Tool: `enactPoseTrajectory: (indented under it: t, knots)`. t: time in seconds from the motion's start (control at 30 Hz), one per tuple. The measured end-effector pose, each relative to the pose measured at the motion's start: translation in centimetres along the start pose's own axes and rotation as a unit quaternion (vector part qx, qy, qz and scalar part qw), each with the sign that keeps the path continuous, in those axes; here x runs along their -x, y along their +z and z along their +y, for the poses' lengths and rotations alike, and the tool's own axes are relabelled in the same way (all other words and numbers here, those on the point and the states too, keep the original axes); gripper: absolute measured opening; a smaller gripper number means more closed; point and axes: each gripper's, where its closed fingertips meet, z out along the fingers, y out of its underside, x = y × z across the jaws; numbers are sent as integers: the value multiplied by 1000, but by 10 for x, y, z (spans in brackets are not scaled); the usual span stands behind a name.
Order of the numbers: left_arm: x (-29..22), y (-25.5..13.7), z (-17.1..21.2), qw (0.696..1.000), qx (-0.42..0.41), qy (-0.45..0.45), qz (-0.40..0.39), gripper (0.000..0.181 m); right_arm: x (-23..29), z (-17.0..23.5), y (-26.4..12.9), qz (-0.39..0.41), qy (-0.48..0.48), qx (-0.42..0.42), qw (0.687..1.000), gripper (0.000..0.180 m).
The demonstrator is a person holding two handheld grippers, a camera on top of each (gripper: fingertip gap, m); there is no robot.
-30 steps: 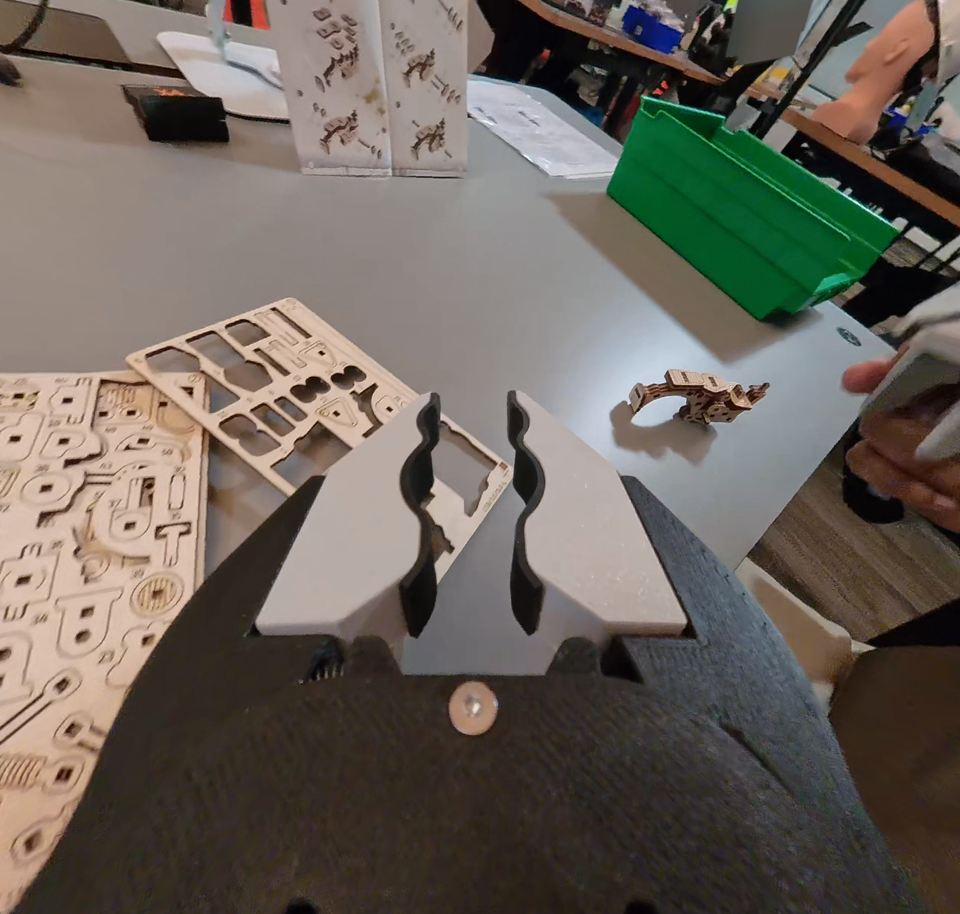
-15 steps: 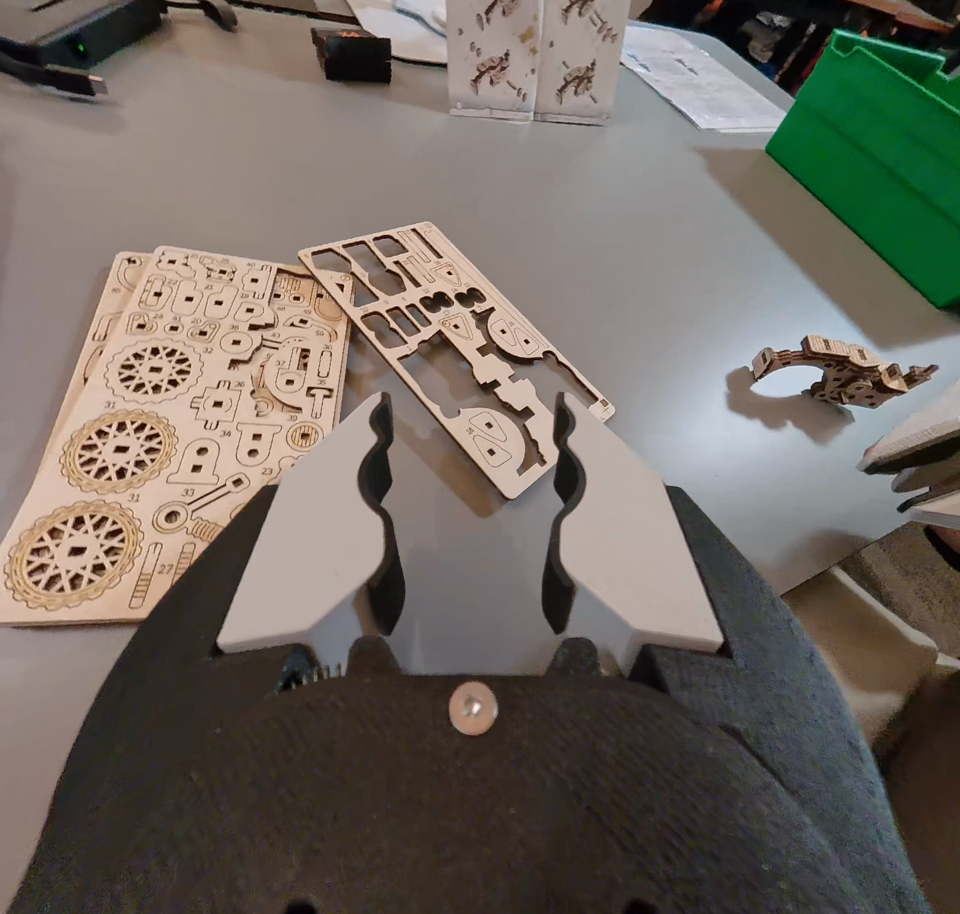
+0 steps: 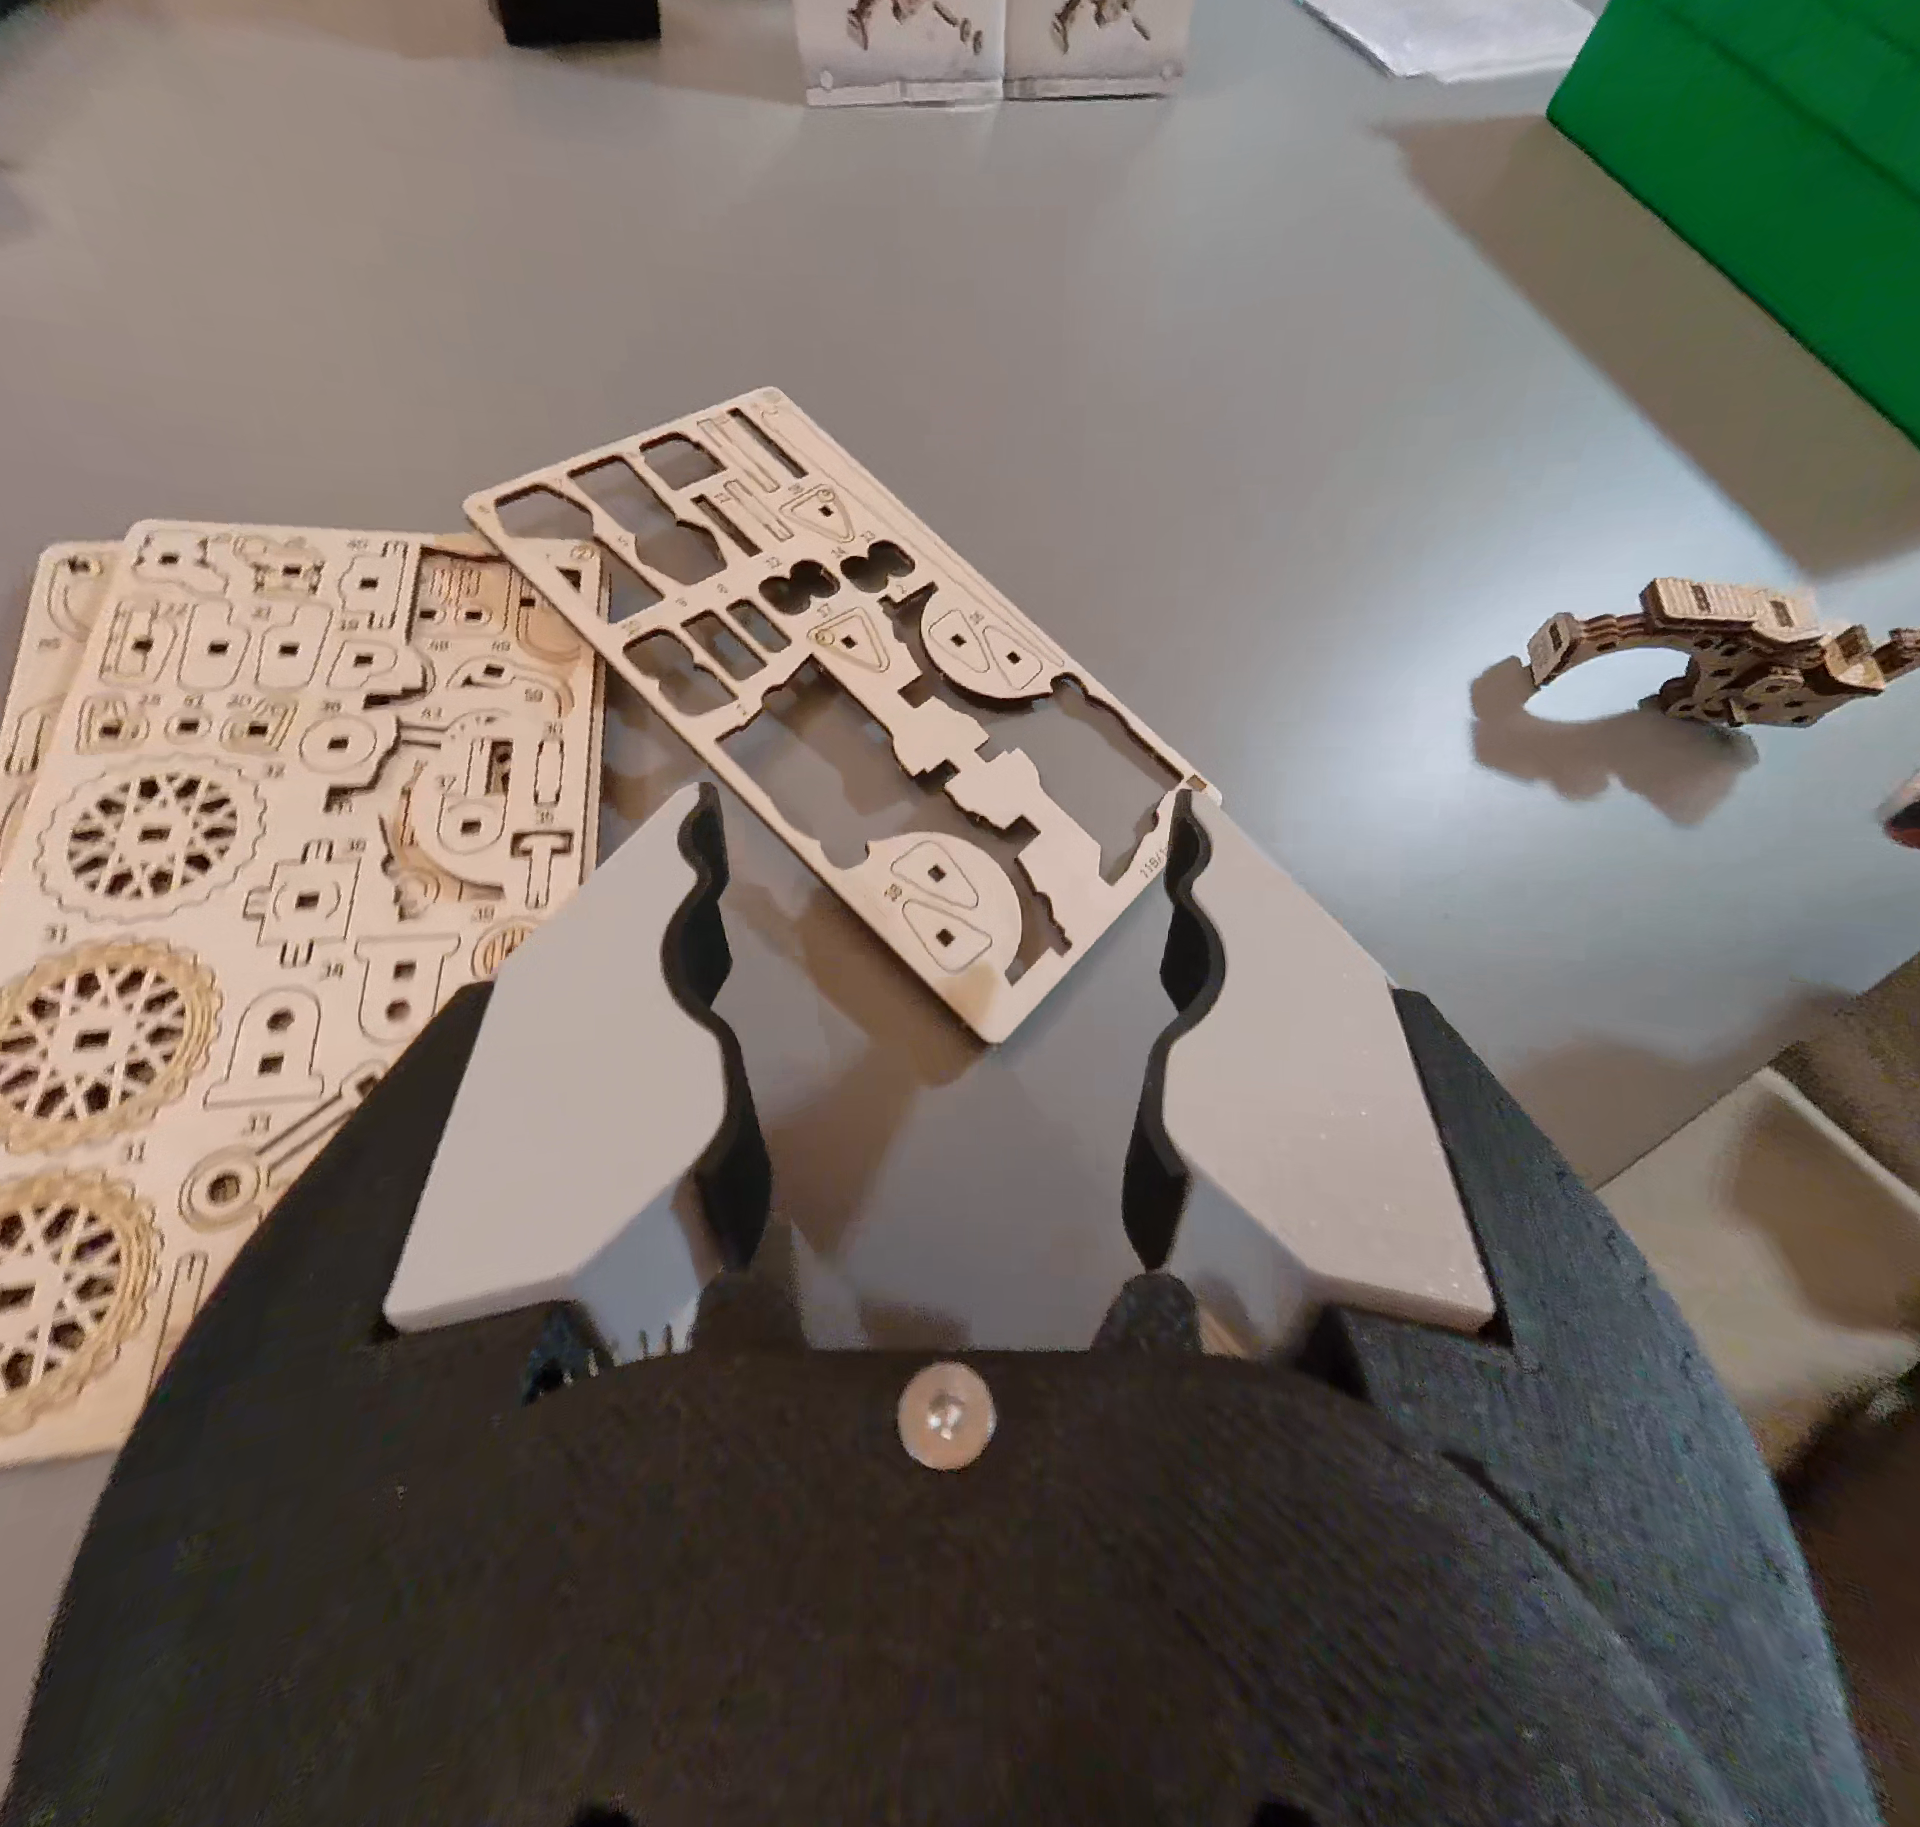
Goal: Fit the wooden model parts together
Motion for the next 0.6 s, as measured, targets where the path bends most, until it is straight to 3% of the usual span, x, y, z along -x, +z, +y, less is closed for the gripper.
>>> enactPoseTrajectory:
  t: [0.37,0.6]
  knots:
    - [-44,32,-18,996,12,12,93,81,-12,1,-42,63,28,-33,997,19]
    - [-96,49,-17,976,40,6,215,69,-20,7,-65,100,50,-45,993,19]
